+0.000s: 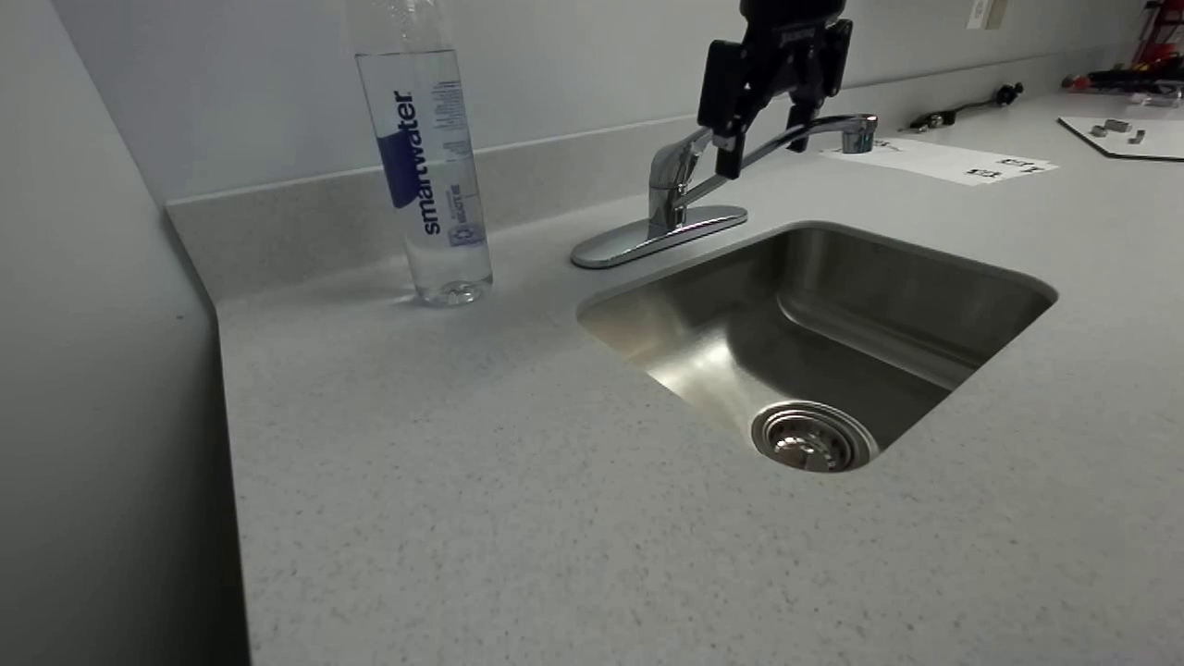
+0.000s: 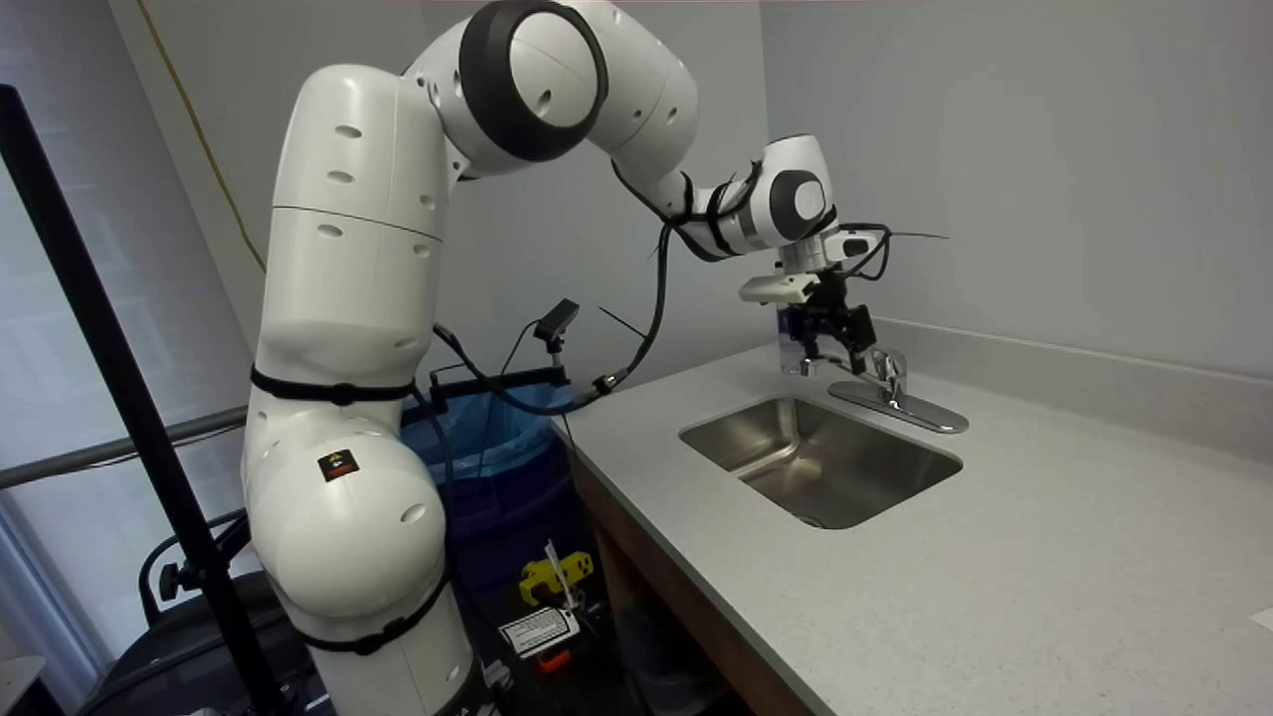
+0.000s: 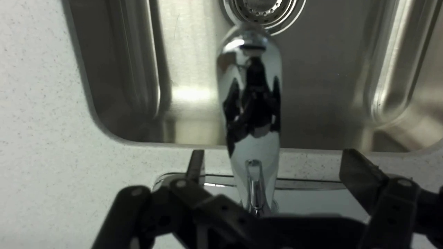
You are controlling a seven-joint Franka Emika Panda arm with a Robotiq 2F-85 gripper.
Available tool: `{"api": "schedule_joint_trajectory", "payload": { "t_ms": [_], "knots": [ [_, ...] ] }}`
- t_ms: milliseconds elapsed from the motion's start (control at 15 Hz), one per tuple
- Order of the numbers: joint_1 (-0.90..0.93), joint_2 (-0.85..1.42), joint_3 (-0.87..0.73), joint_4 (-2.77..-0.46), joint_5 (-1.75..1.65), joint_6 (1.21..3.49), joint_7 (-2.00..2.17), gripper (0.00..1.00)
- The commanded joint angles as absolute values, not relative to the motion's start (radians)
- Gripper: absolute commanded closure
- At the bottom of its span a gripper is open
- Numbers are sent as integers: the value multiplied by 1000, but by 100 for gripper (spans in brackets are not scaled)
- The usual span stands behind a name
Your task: Turn the tap nozzle from the left to the middle then lift up the tap handle
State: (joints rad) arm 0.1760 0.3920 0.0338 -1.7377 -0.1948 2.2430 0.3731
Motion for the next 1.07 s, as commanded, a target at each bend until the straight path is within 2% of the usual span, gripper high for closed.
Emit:
{"api": "schedule_joint_trajectory", "payload": {
  "t_ms": [0, 1000],
  "knots": [
    [205, 416, 6, -1715, -246, 2317, 422, 0],
    [250, 474, -12, -1633, -235, 2429, 575, 0]
  ]
}}
